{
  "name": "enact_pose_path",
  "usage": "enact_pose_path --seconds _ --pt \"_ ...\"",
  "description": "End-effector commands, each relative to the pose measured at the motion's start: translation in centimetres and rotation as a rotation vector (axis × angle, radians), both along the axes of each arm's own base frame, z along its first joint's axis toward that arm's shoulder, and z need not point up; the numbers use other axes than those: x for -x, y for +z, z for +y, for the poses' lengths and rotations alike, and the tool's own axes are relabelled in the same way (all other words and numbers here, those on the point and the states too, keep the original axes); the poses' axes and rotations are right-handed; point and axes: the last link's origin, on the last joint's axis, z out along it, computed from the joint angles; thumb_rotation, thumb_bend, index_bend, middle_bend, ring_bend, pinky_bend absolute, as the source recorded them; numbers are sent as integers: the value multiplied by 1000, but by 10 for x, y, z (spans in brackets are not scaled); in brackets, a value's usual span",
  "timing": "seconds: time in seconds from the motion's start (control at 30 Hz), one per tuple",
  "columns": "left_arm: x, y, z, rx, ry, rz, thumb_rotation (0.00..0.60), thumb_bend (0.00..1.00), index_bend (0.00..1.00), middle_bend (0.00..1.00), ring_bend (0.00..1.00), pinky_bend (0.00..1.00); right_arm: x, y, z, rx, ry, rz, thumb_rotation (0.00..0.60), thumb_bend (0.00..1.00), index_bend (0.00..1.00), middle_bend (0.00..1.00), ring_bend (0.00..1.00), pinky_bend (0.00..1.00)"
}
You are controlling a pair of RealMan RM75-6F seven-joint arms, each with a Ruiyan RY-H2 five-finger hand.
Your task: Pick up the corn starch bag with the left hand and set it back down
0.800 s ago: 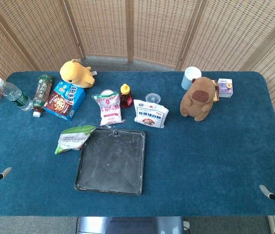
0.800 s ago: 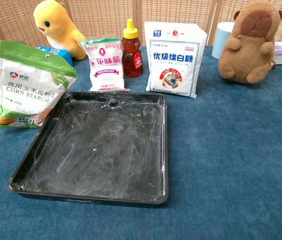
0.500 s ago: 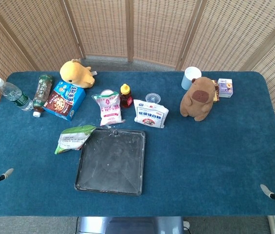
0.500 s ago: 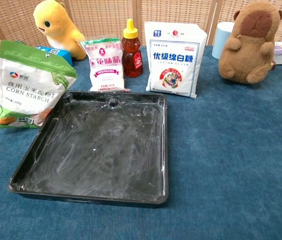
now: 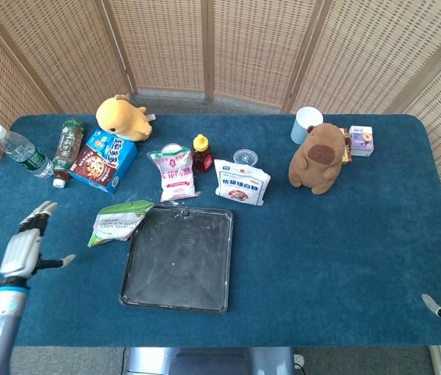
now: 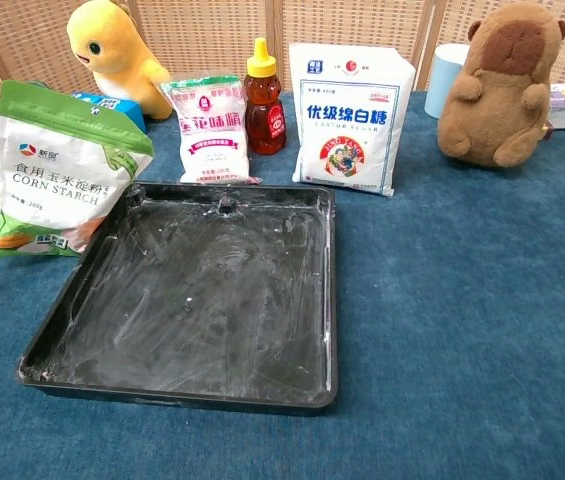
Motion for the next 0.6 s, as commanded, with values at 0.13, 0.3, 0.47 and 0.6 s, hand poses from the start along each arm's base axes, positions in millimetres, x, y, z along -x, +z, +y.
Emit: enact_pose_path --seconds 0.13,0.3,0.47,0.6 --pt "-16 -32 32 8 -28 25 600 0 0 0 27 57 1 2 0 1 -4 -7 600 87 26 0 0 1" --pt "-24 -49 39 32 -31 2 600 0 0 0 27 101 1 2 -1 -1 -2 -10 600 87 26 0 0 1" --pt "-27 -63 41 51 -24 -9 600 1 0 0 27 123 1 2 0 2 -4 -14 600 86 26 0 0 1" --pt "-27 -69 44 52 -20 0 600 20 12 1 37 127 1 3 -1 1 -4 -17 600 87 26 0 0 1"
